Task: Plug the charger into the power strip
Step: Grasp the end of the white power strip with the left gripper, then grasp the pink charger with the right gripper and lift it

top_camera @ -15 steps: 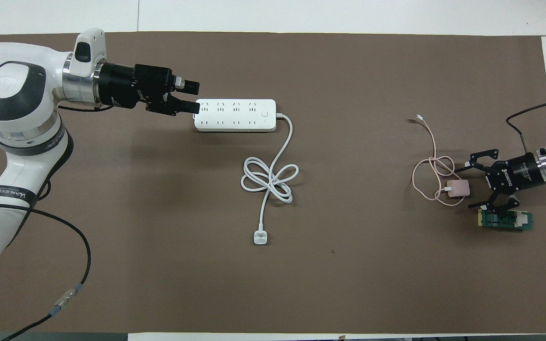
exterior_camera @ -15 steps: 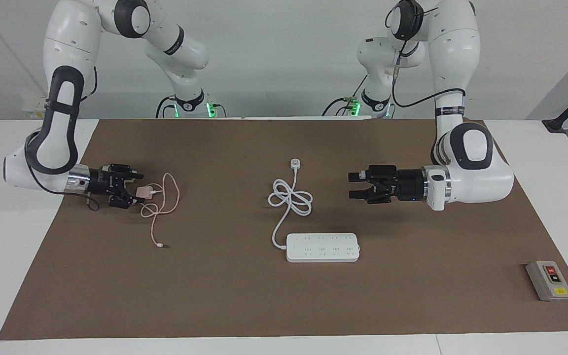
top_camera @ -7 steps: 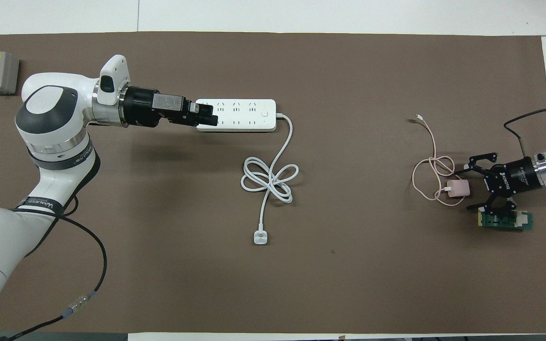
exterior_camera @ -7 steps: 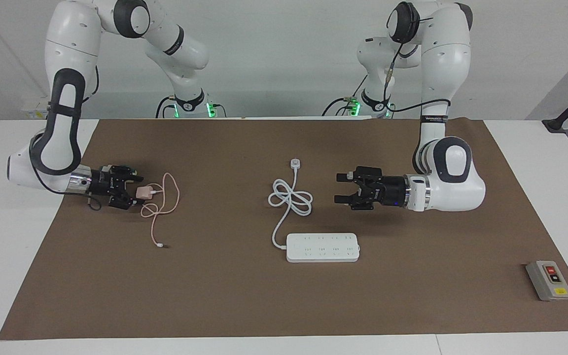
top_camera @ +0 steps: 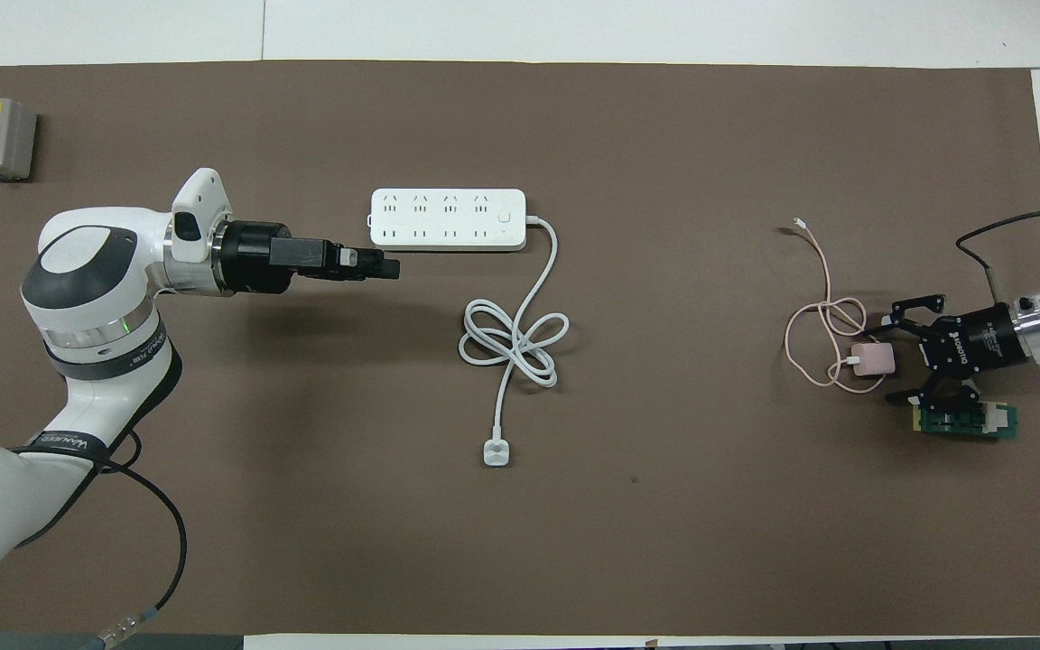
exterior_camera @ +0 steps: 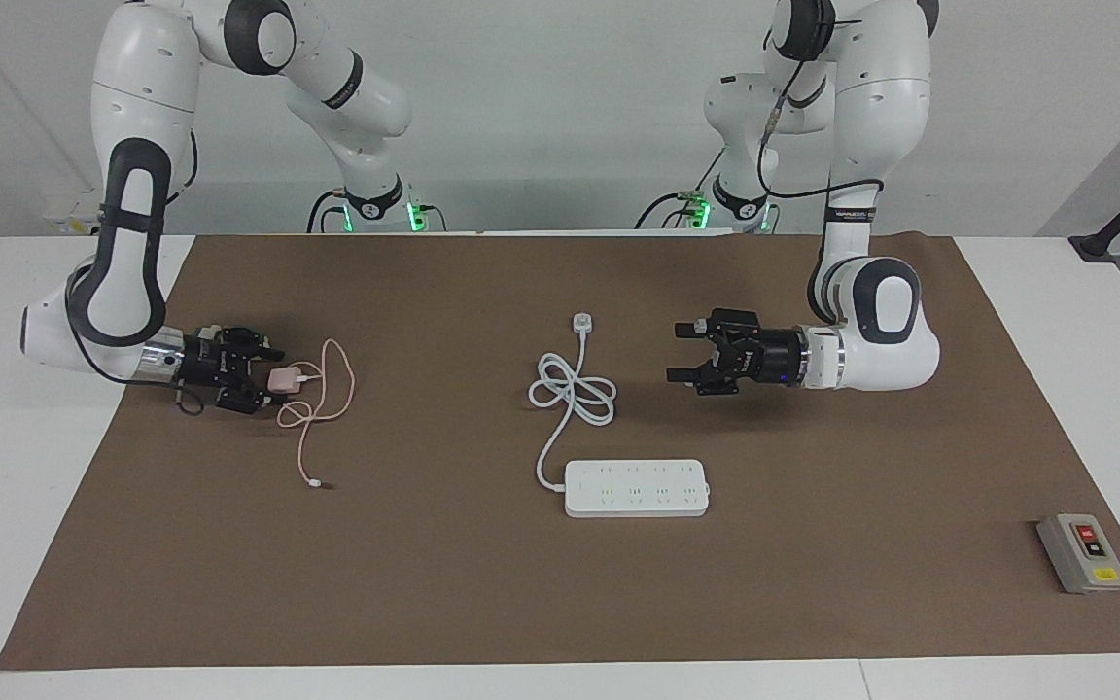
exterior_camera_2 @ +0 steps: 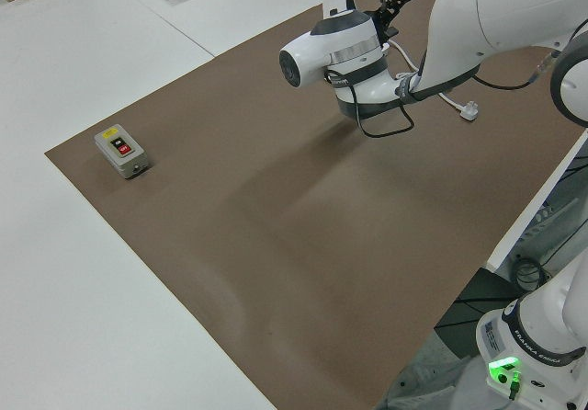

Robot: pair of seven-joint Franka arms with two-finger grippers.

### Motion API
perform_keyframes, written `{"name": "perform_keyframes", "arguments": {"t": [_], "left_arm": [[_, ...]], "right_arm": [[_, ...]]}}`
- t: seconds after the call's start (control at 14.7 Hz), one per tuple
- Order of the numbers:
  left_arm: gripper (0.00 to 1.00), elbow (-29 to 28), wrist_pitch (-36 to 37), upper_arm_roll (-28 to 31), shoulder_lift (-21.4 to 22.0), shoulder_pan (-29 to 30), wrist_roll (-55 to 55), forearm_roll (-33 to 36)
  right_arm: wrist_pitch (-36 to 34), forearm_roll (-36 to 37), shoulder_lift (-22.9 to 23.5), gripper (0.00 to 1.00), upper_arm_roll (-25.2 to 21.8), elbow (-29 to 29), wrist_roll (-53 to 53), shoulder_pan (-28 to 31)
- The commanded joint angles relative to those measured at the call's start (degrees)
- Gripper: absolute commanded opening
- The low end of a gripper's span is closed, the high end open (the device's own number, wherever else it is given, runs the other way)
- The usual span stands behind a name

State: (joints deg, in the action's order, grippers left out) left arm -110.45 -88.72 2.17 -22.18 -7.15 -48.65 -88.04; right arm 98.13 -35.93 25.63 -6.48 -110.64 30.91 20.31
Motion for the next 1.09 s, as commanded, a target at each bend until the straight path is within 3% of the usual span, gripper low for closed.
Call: {"name": "perform_keyframes", "arguments": {"t": [0.0,0.14,0.27,0.68,1.02], "left_arm": [[1.0,-4.7,-4.3,-0.1,2.0,-0.3,0.1,-2.6],[1.0,-4.8,-5.8,-0.1,3.2,-0.8,5.9,-2.9],[1.0,-4.9,-8.8,-0.1,4.0,-2.2,7.4,-3.1],[1.0,-4.8,-8.8,-0.4,2.8,-6.6,7.8,-12.9],[1.0,-4.4,-9.2,-0.4,1.9,-7.9,9.9,-13.7]], "right_arm": [[2.4,-1.3,-0.7,0.36,0.2,-1.6,-2.0,0.3],[2.9,-0.9,-0.7,0.0,0.2,-1.7,-3.1,0.0],[3.1,-0.6,-0.7,0.0,0.2,-2.0,-3.2,-0.2],[0.5,-0.2,-1.0,0.0,0.2,0.4,-1.2,-1.2],[-5.7,3.0,-2.2,0.0,0.3,9.6,5.8,-5.6]]}}
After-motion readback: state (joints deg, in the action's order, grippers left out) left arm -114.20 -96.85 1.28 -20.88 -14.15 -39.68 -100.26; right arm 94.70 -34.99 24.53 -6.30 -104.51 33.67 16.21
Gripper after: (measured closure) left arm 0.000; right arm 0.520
